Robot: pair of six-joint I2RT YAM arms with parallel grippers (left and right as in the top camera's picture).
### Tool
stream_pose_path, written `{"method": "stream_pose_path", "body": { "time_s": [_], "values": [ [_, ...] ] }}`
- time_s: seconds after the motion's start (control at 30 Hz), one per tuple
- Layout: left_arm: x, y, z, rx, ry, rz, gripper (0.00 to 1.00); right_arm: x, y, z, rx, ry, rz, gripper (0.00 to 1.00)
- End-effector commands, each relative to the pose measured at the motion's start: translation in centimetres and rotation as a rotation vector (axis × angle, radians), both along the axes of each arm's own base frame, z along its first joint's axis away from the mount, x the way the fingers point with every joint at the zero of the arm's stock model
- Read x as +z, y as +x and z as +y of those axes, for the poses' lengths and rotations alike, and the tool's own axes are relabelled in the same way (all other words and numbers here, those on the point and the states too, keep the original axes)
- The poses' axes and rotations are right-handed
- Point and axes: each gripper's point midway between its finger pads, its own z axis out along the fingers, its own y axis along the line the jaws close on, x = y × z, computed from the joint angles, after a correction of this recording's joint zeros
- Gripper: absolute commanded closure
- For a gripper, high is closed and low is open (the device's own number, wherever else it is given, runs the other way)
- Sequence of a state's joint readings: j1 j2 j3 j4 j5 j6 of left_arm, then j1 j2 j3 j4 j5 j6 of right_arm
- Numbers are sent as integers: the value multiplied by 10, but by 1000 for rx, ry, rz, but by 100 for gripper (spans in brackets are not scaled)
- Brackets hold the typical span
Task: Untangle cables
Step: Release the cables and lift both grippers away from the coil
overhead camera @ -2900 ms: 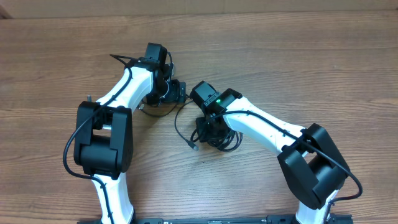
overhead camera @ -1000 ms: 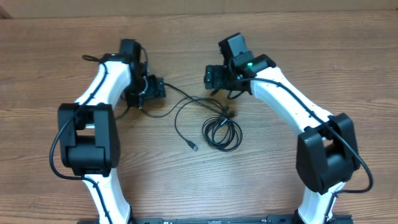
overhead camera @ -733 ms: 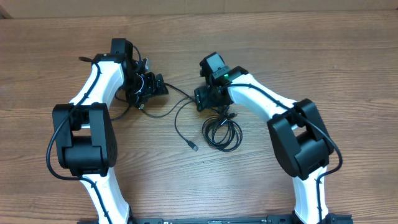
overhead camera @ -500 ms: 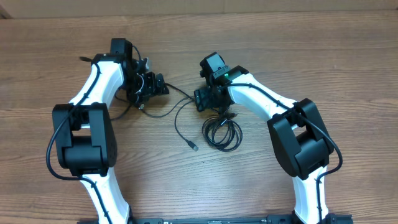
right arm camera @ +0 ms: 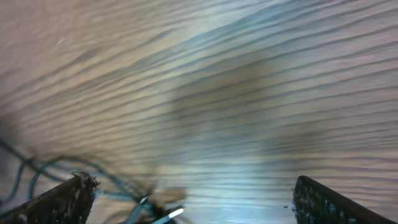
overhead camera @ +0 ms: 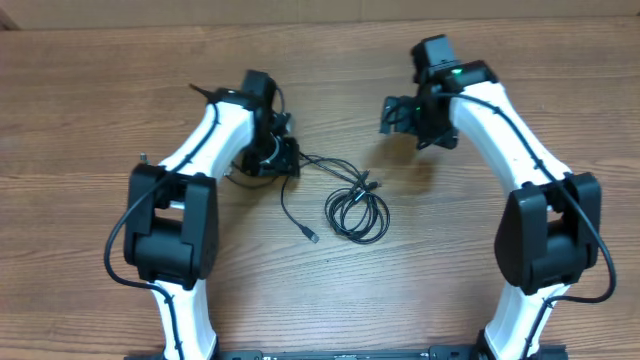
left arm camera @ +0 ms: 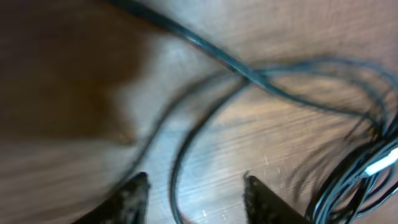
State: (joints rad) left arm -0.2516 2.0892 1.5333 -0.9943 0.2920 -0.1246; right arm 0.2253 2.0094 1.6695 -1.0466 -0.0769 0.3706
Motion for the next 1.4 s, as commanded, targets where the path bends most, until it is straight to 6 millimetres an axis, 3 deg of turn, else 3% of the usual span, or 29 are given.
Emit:
{"method": "stream_pose_path", "body": {
  "time_s": [0.0,0.13,0.37,0.47,0.53,0.63,0.73,0.87,1.0,1.1,1.13,1.2,1.37],
  "values": [
    [-5,-15,-1,14,143,32,44,1,3,-18,-50,-9,-3,0],
    [-20,-39,7,-26,311,54,42,1,6,-28,-73,-8,-6,0],
    [-38,-52,47,-10,500,52,40,1,6,-28,-73,-8,-5,0],
    [-39,-44,81,100,657,-6,39,1,6,-28,-73,-8,-6,0],
    [-32,-32,109,181,768,-63,31,1,6,-28,-73,-8,-5,0],
    [-26,-17,140,250,834,-112,28,1,6,-28,-73,-8,-5,0],
    [-29,-4,171,371,812,-129,28,1,6,-28,-73,-8,-5,0],
    [-35,6,190,467,727,-125,27,1,6,-28,-73,-8,-6,0],
    [-37,1,221,556,714,-90,25,1,6,-28,-73,-8,-5,0],
    [-43,-7,217,577,614,-21,10,1,6,-28,-73,-8,-5,0],
    [-38,-8,212,567,575,-1,10,1,6,-28,-73,-8,-5,0],
    [-21,-3,207,569,544,-1,10,1,6,-28,-73,-8,-6,0],
    [48,23,173,573,350,-117,9,1,6,-28,-73,-8,-6,0]
  ]
}}
